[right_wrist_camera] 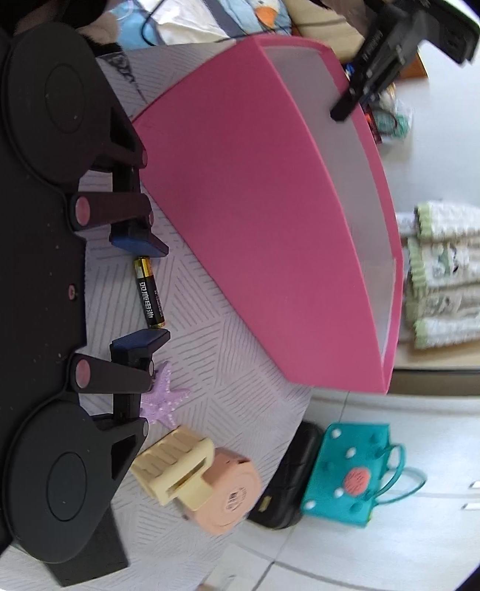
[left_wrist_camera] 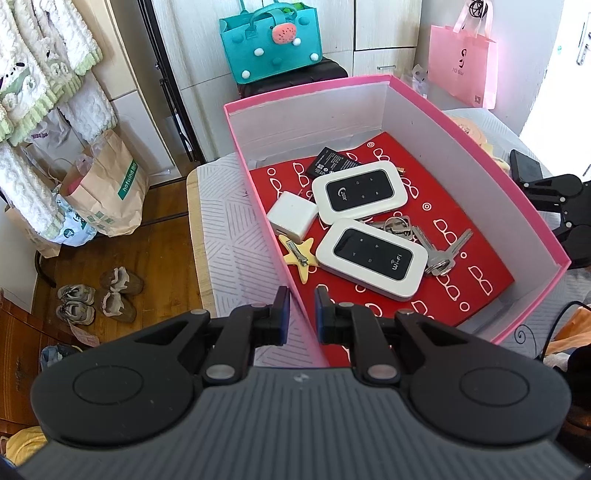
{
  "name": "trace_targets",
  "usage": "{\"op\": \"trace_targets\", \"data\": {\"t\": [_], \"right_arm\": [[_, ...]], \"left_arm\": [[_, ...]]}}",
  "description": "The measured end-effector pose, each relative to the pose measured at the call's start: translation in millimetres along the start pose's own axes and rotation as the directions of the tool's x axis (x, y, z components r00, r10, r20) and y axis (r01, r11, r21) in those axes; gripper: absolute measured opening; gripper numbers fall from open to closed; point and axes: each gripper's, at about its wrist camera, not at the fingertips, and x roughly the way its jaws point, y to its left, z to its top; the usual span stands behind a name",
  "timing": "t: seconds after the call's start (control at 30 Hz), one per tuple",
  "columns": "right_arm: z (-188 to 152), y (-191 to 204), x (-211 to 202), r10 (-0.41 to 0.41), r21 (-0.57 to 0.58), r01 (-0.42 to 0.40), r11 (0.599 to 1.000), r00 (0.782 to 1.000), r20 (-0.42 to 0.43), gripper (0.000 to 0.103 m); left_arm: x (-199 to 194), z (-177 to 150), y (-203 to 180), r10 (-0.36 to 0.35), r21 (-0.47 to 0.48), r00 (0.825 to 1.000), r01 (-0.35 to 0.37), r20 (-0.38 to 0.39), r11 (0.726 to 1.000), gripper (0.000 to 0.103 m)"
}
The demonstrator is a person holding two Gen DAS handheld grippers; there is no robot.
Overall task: Organize rigid objects
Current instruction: 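Grasp the gold-and-black AA battery with the right gripper, then carry the AA battery into the pink box and release it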
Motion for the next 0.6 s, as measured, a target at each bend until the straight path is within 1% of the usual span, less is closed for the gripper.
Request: {"op": "trace_targets", "data": {"t": [0.1, 0.23, 0.3, 0.4, 0.5, 0.6], "right_arm": [[4.7, 2.1, -9.7, -0.025, 0.014, 0.024, 1.000, 0.999, 0.022, 0.047], [20.1, 1.1, -29.2, -0.058, 0.011, 0.057, 0.998, 0.995, 0.085, 0.047], [29.9, 1.8, -42.4, -0.089, 0.014, 0.088, 0.996, 0.987, 0.132, 0.047], [44.8, 3.8, -62.3, -0.114, 0.012, 0.114, 0.993, 0.972, 0.206, 0.048], [61.4, 9.0, -75.5, -0.085, -0.019, 0.093, 0.995, 0.961, 0.262, 0.048], [77.8, 19.5, -76.4, -0.027, -0.078, 0.051, 0.996, 0.961, 0.277, 0.048]], "left_arm": [[0.0, 0.1, -0.1, 0.000, 0.002, 1.000, 0.000, -0.001, 1.000, 0.013], [0.1, 0.3, 0.5, -0.002, 0.001, 1.000, 0.002, -0.004, 1.000, 0.013], [0.4, 0.8, 1.6, -0.007, -0.001, 1.000, 0.007, -0.008, 1.000, 0.013], [0.5, 0.7, 3.4, -0.017, -0.004, 1.000, 0.017, -0.006, 1.000, 0.013], [0.8, 0.4, 3.7, -0.022, -0.004, 1.000, 0.022, -0.004, 1.000, 0.013], [1.0, 0.9, 4.8, -0.026, -0.010, 1.000, 0.026, -0.006, 1.000, 0.013]]}}
